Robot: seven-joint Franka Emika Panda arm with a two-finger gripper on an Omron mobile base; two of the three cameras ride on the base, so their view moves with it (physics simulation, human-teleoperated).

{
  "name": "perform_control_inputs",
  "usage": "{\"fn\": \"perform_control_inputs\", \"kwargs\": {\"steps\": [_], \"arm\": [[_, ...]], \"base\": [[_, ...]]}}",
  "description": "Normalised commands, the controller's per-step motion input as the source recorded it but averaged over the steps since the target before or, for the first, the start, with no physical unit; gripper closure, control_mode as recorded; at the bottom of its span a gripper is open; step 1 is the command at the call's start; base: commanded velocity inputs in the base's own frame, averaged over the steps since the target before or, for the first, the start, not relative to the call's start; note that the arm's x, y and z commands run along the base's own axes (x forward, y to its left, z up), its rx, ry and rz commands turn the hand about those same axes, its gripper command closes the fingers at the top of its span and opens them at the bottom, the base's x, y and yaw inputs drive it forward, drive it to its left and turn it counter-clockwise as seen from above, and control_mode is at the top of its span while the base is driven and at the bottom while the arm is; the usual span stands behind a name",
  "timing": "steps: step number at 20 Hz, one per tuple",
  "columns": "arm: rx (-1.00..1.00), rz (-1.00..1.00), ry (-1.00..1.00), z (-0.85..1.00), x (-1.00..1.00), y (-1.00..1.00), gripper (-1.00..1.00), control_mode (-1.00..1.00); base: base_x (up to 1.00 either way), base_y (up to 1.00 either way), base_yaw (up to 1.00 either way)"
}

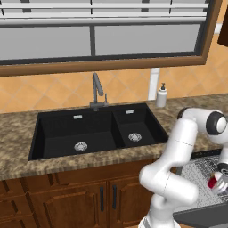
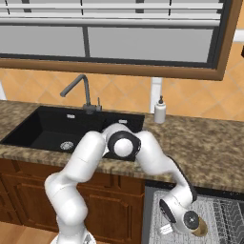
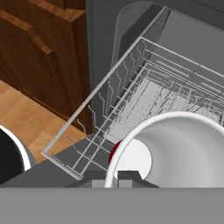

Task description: Pick up the cup and bowl from the counter, place them in the dishwasher, and close the dishwasher door.

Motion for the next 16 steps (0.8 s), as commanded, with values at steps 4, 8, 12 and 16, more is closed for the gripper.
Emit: {"fn": "perform_control_inputs", "kwargs": {"steps": [4,8,12,16], "arm": [[0.0,0.01,0.0,-0.4,0.47,-0.1,1.0,-1.0],[-0.01,0.03,0.0,-0.59,0.22,0.0,1.0,-1.0],[-0.03,0.02,0.0,-0.69,0.26,0.0,1.0,-1.0],[-0.02,0.03,0.0,-0.56,0.26,0.0,1.0,-1.0]], "base": [[0.0,0.0,0.0],[0.0,0.0,0.0],[0.0,0.0,0.0],[0.0,0.0,0.0]]}}
